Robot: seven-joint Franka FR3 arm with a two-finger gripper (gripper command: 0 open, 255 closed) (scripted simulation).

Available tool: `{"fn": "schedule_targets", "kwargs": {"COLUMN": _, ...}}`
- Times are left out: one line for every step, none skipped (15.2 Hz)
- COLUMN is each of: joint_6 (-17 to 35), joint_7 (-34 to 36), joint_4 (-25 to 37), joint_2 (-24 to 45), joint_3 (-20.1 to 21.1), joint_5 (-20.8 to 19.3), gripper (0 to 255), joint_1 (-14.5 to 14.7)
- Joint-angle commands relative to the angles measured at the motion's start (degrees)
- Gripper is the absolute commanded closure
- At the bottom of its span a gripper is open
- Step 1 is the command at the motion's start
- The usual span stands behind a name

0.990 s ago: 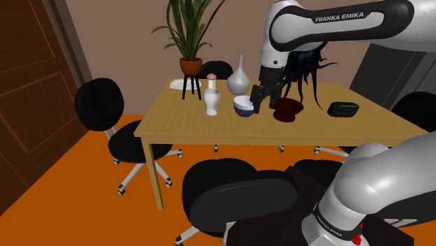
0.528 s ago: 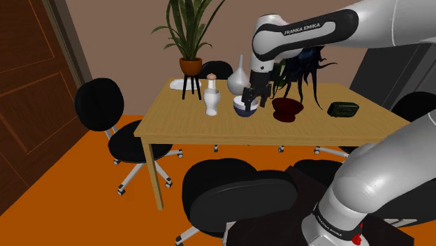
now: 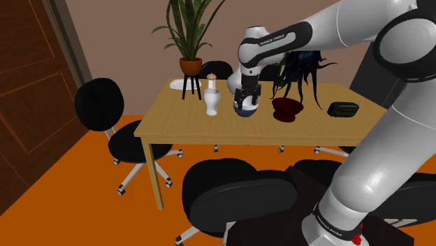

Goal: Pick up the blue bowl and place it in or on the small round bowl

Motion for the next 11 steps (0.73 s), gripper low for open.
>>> {"fn": "schedule_targets", "kwargs": {"joint_6": 1.2, "joint_7": -0.6, "joint_4": 3.6, "joint_2": 4.5, "joint_3": -0.5, "joint_5": -0.3, "gripper": 0, "joint_1": -0.4}}
{"fn": "schedule_targets", "kwargs": {"joint_6": 1.6, "joint_7": -0.9, "joint_4": 5.4, "joint_2": 6.5, "joint_3": -0.7, "joint_5": -0.4, "gripper": 0, "joint_1": -0.6}}
{"fn": "schedule_targets", "kwargs": {"joint_6": 2.0, "joint_7": -1.2, "joint_4": 7.2, "joint_2": 8.6, "joint_3": -0.9, "joint_5": -0.4, "gripper": 0, "joint_1": -0.8}}
{"fn": "schedule_targets", "kwargs": {"joint_6": 2.3, "joint_7": -1.6, "joint_4": 9.1, "joint_2": 10.6, "joint_3": -1.2, "joint_5": -0.5, "gripper": 0, "joint_1": -1.1}}
{"fn": "schedule_targets", "kwargs": {"joint_6": 2.6, "joint_7": -1.9, "joint_4": 11.0, "joint_2": 12.7, "joint_3": -1.4, "joint_5": -0.5, "gripper": 0, "joint_1": -1.3}}
{"fn": "schedule_targets", "kwargs": {"joint_6": 2.8, "joint_7": -2.2, "joint_4": 13.1, "joint_2": 14.8, "joint_3": -1.5, "joint_5": -0.6, "gripper": 0, "joint_1": -1.6}}
{"fn": "schedule_targets", "kwargs": {"joint_6": 2.9, "joint_7": -2.5, "joint_4": 15.2, "joint_2": 16.9, "joint_3": -1.7, "joint_5": -0.6, "gripper": 0, "joint_1": -1.8}}
{"fn": "schedule_targets", "kwargs": {"joint_6": 3.0, "joint_7": -2.8, "joint_4": 17.5, "joint_2": 19.0, "joint_3": -1.9, "joint_5": -0.5, "gripper": 0, "joint_1": -2.1}}
{"fn": "schedule_targets", "kwargs": {"joint_6": 3.0, "joint_7": -3.1, "joint_4": 19.8, "joint_2": 21.1, "joint_3": -2.1, "joint_5": -0.5, "gripper": 0, "joint_1": -2.4}}
{"fn": "schedule_targets", "kwargs": {"joint_6": 2.9, "joint_7": -3.4, "joint_4": 22.2, "joint_2": 23.3, "joint_3": -2.2, "joint_5": -0.5, "gripper": 0, "joint_1": -2.7}}
{"fn": "schedule_targets", "kwargs": {"joint_6": 2.7, "joint_7": -3.7, "joint_4": 24.8, "joint_2": 25.5, "joint_3": -2.3, "joint_5": -0.4, "gripper": 0, "joint_1": -3.0}}
